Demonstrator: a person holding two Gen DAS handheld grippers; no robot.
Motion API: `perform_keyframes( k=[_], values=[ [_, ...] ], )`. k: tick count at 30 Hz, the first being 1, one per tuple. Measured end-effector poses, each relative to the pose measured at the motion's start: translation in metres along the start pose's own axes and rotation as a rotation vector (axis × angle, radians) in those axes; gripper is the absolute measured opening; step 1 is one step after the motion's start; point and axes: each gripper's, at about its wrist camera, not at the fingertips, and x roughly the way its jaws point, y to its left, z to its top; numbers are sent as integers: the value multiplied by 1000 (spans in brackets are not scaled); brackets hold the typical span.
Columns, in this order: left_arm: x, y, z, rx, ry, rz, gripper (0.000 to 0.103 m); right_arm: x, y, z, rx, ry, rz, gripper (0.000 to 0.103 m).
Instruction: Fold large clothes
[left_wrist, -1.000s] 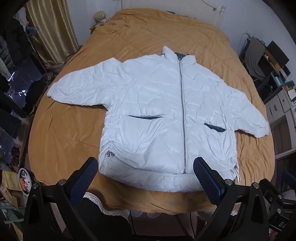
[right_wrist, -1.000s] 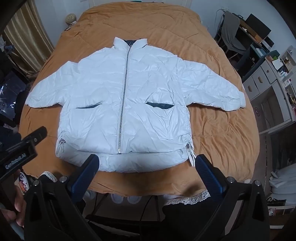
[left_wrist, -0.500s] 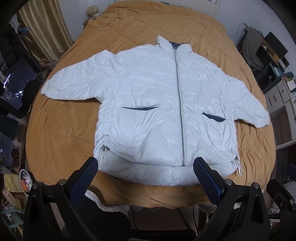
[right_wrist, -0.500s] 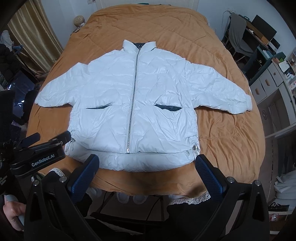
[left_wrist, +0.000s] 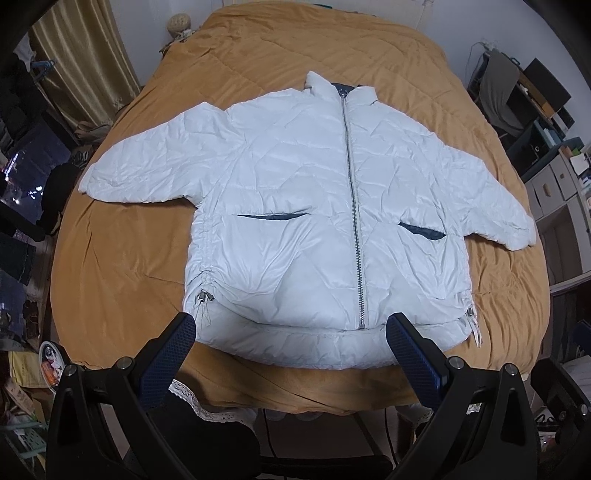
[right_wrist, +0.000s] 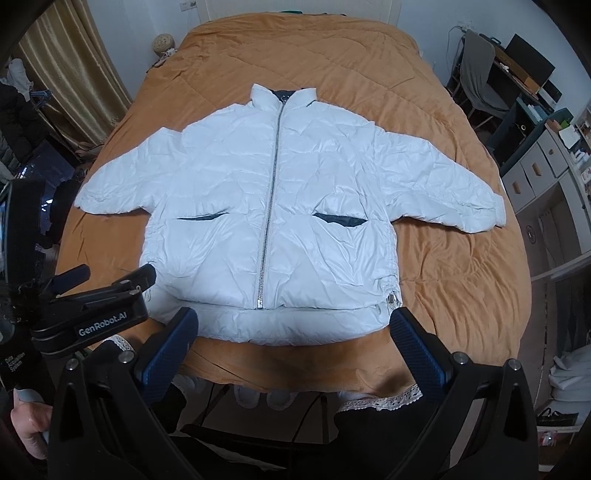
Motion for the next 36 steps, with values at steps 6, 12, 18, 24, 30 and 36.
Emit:
perform_keyframes(
  k=[6, 12, 18, 24, 30, 36],
  values=[
    [-7, 3, 1, -12, -18, -32, 103, 8, -6, 2, 9, 7, -1, 103],
    [-15, 4, 1, -6, -47, -40, 103, 22, -19, 7, 40, 12, -35, 103],
    [-18, 10, -3, -29, -54, -48, 103, 36, -18, 6, 29, 49, -45, 103],
    [-19, 14, -5, -40, -52, -61, 103, 38, -19, 5, 37, 54, -38, 103],
    [-21, 10, -9, -19, -53, -70, 103, 35, -26, 6, 80, 35, -9, 103],
    [-19, 11, -9, -25, -40, -81, 103, 40, -28, 6, 94, 48, -14, 103]
  ],
)
